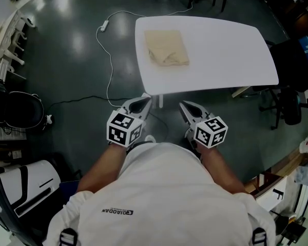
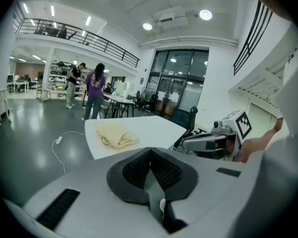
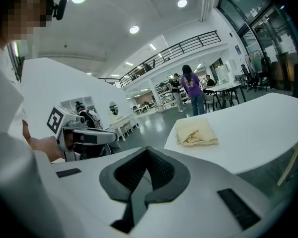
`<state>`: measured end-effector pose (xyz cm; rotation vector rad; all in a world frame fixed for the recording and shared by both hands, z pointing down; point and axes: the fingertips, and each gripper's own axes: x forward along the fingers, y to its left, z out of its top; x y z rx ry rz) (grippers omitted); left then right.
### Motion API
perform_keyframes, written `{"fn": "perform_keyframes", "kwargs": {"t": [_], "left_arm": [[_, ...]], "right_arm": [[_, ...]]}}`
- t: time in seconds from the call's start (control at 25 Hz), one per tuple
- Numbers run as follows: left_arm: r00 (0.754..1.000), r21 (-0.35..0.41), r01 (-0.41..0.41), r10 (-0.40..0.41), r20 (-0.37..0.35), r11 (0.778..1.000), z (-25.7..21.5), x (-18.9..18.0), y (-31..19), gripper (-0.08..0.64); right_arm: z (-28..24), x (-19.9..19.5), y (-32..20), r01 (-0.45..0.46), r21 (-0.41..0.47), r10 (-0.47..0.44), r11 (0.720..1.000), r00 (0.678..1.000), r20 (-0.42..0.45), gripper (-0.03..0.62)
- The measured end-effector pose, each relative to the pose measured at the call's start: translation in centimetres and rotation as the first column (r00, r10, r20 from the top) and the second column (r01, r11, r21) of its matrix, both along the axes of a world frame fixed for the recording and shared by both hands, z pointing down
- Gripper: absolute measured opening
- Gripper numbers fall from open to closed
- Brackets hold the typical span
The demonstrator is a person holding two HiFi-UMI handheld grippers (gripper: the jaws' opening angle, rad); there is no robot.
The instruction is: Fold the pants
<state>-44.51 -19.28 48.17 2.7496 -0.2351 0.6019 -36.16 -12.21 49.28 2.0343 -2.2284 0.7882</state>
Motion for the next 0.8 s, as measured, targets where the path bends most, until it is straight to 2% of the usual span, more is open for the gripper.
{"fn": "perform_keyframes", "kwargs": {"t": [0.4, 0.8], "left_arm": [[1.0, 0.0, 0.008, -0.008, -0.004, 1.0, 0.09, -0.25, -0.69, 0.028], [1.0, 0.002, 0.006, -0.006, -0.005, 1.0, -0.02, -0.35, -0.67, 0.028]], "right_arm": [[-0.08, -0.37, -0.62, 0.014, -0.003, -0.014, 1.0, 0.999, -0.031, 0.018], [-0.25, -0.42, -0.67, 0.011, 0.002, -0.011, 1.0, 1.0, -0.012, 0.018]]}}
